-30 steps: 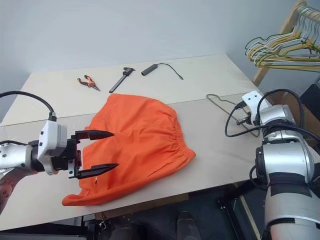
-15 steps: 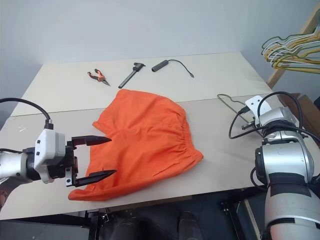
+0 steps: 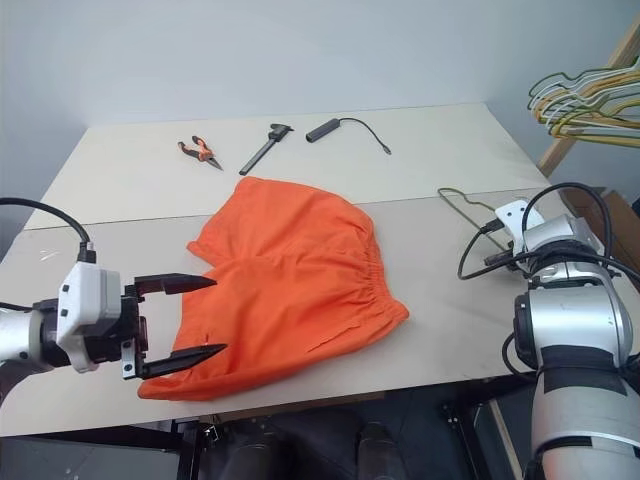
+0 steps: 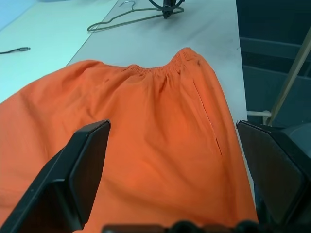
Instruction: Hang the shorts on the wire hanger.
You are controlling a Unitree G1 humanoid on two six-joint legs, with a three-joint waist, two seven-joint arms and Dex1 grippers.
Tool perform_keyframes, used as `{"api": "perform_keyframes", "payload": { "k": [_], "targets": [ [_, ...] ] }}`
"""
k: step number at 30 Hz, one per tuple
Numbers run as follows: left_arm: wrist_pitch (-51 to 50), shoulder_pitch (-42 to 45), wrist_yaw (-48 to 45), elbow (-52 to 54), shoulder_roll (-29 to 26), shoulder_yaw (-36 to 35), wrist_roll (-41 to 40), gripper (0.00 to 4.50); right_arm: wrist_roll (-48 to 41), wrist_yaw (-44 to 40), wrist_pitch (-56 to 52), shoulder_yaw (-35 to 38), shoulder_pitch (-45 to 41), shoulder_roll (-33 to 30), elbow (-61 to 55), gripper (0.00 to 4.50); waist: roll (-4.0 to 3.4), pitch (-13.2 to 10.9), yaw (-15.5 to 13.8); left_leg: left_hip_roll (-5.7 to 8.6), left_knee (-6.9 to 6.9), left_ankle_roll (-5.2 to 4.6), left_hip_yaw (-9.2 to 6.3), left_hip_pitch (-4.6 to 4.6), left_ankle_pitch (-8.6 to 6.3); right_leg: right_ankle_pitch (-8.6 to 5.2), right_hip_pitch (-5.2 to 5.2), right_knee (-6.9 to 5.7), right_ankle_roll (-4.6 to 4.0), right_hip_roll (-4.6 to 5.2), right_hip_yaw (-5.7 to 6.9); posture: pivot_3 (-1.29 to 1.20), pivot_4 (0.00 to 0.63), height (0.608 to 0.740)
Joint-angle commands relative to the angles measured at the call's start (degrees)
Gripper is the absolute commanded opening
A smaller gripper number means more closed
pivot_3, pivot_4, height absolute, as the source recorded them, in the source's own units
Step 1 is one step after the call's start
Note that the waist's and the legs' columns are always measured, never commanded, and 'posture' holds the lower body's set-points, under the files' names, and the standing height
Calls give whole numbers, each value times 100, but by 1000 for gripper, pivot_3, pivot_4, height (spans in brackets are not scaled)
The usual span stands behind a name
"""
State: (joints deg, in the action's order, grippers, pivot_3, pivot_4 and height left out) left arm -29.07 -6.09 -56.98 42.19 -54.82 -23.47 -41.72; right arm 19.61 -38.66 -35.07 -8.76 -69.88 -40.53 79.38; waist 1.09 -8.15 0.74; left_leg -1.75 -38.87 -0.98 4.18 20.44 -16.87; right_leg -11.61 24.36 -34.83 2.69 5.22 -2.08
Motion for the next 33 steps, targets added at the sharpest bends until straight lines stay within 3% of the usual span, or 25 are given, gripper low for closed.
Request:
{"api": "perform_keyframes", "payload": {
  "k": [1, 8, 15, 19, 24, 33],
  "targets": [
    [26, 119, -11, 83, -68, 38, -49, 4500, 122, -244, 14, -79, -238, -221, -58, 40, -1, -13, 0, 0, 0, 0, 0, 0, 0, 0, 0, 1, 0, 0, 1, 115, 163, 740],
    [117, 418, -46, -147, -3, 332, 23, 4500, 127, -542, 233, -113, -429, -492, -143, 40, -5, -49, 17, -1, 0, 0, 1, 4, 0, 0, 4, 2, 0, 0, 3, 49, 155, 740],
    [238, 1058, -61, -468, 151, 933, 195, 4500, 101, 550, 260, 33, -409, -585, -140, 40, -4, -49, 63, 1, -4, 2, 2, 12, 1, 0, 5, 2, 0, 3, 6, 17, 137, 740],
    [287, 1045, -109, -511, 143, 916, 194, 4500, -82, 1521, 299, 377, -445, -611, -128, 40, -4, -49, 132, 0, -3, 3, -1, 25, 2, 0, 15, -1, 0, 3, 8, 22, 137, 740],
    [244, 923, -28, -379, 182, 838, 176, 4500, -88, 1946, 279, 464, -241, -562, -78, 40, -4, -49, 193, 0, -6, 4, -4, 43, 2, 1, 29, -1, 0, 3, 10, 43, 145, 740],
    [109, 507, -14, -121, 40, 400, 35, 4500, -154, 1351, -45, 630, -318, -415, -46, 40, -2, -51, 167, -1, -9, 4, -6, 69, 3, 2, 64, -10, 0, 3, 6, 94, 166, 740]
  ]
}}
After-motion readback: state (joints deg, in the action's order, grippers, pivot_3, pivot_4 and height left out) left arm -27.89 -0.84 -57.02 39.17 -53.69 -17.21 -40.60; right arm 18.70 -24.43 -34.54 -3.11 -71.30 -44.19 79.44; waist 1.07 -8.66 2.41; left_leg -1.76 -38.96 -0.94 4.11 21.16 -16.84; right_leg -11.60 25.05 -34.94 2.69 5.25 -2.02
